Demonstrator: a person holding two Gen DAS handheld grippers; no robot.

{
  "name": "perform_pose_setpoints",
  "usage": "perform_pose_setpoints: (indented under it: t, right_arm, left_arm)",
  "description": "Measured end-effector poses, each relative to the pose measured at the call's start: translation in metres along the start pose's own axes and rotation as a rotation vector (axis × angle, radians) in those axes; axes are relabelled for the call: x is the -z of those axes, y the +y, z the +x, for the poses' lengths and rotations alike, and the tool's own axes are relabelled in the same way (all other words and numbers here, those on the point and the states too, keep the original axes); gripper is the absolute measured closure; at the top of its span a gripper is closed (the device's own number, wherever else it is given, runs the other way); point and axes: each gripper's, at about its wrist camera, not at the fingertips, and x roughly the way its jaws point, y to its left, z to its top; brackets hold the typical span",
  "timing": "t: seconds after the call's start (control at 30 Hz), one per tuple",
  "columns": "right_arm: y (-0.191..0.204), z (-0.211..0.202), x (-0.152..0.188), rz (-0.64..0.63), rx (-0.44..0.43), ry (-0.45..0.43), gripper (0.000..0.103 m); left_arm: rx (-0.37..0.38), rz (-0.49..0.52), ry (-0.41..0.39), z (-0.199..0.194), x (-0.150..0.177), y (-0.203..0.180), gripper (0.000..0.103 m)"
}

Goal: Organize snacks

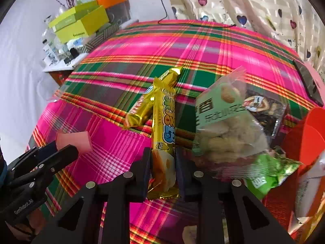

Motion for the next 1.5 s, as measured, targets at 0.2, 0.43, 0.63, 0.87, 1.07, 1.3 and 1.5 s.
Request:
perform_pose_setpoints:
  t: [0.2, 0.43, 0.63, 0.87, 1.07, 1.3, 1.5]
  right_arm:
    - [0.002, -0.017, 0.01, -0.021, -0.032, -0.027, 0.082]
    - [-0.001, -0.042, 0.021, -0.001, -0.068, -0.068, 0.082]
    - [-0.001, -0.072, 0.03, 0.001, -0.098, -0.122, 0.082]
    - [-0.013, -0.113, 0.046, 0.021, -0.109, -0.195, 0.082]
    - [-0.042, -0.146, 0.063, 0.082, -0.071, -0.254, 0.082]
    - [-0.073, -0.171, 0.078, 0.147, -0.032, -0.29, 0.082]
    - [-0.094, -0.182, 0.093, 0.191, -0.012, -0.304, 0.082]
  left_arm:
    - [0.001, 0.004, -0.007, -0.008, 0.001, -0.004, 0.059]
    - [-0.001, 0.015, -0.007, -0.018, 0.005, -0.012, 0.059]
    - [0.007, 0.038, -0.019, -0.029, 0.006, -0.025, 0.059]
    - [0.026, 0.076, -0.038, -0.043, 0.004, -0.049, 0.059]
    - [0.055, 0.107, -0.044, -0.047, 0.005, -0.072, 0.059]
    - [0.098, 0.145, -0.039, -0.048, 0.007, -0.099, 0.059]
    - [0.116, 0.176, -0.033, -0.05, 0.009, -0.115, 0.059]
